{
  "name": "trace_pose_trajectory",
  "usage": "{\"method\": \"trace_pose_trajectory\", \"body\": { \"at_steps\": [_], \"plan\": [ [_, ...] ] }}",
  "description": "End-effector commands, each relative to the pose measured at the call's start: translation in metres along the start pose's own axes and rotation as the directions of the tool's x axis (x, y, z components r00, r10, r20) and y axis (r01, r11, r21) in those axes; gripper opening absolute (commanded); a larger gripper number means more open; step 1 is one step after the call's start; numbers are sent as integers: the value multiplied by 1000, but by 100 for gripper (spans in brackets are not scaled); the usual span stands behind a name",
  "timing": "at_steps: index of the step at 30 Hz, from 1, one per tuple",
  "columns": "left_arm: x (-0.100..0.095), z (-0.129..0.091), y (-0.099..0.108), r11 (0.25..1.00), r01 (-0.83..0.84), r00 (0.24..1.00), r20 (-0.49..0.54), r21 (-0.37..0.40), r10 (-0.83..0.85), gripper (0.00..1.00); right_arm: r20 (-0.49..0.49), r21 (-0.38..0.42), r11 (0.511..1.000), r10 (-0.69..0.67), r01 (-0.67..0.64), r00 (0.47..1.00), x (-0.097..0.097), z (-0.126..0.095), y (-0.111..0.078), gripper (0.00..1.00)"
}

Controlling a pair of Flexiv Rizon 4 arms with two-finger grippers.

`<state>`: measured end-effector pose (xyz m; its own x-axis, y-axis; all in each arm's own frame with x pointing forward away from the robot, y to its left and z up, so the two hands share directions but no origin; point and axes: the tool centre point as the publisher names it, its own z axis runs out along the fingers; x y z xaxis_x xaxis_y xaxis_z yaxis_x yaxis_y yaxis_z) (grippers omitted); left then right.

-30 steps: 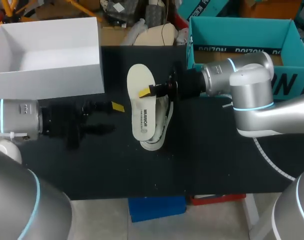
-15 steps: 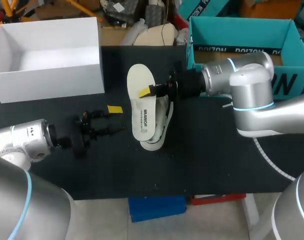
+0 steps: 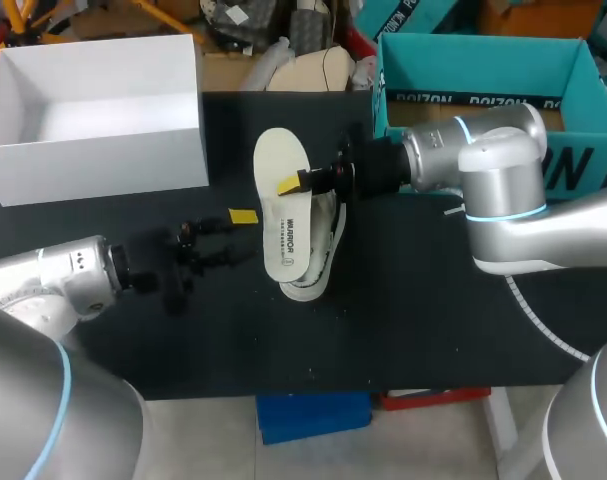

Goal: Take the shoe out of the shoebox, open the shoe tongue, remove and reinsert the insole, then place the shoe into the shoebox

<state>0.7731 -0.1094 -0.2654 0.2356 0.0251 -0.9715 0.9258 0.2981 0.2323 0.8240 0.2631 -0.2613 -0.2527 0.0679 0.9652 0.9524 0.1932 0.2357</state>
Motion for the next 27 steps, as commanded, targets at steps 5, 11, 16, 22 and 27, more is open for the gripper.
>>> {"method": "trace_pose_trajectory", "body": {
  "at_steps": [5, 11, 16, 22, 27],
  "plan": [
    [9, 21, 4, 1000, -4, 1000, 5, 22, 4, 96, -1, 1, 1000, 1, -1, 1000, -1, 1, 1, 0],
    [5, 33, 10, 999, -22, 1000, 14, 31, 22, 70, -1, 1, 1000, 1, -1, 1000, -1, 1, 1, 0],
    [1, 39, 11, 998, -44, 999, 19, 45, 43, 38, -1, 1, 1000, 1, -1, 1000, -1, 1, 1, 0],
    [2, 41, 11, 998, -47, 999, 23, 49, 46, 23, -1, 1, 1000, 1, -1, 1000, -1, 1, 1, 0],
    [1, 44, 12, 998, -48, 998, 30, 46, 46, 23, -1, 1, 1000, 1, -1, 1000, -1, 1, 1, 0]
  ]
}}
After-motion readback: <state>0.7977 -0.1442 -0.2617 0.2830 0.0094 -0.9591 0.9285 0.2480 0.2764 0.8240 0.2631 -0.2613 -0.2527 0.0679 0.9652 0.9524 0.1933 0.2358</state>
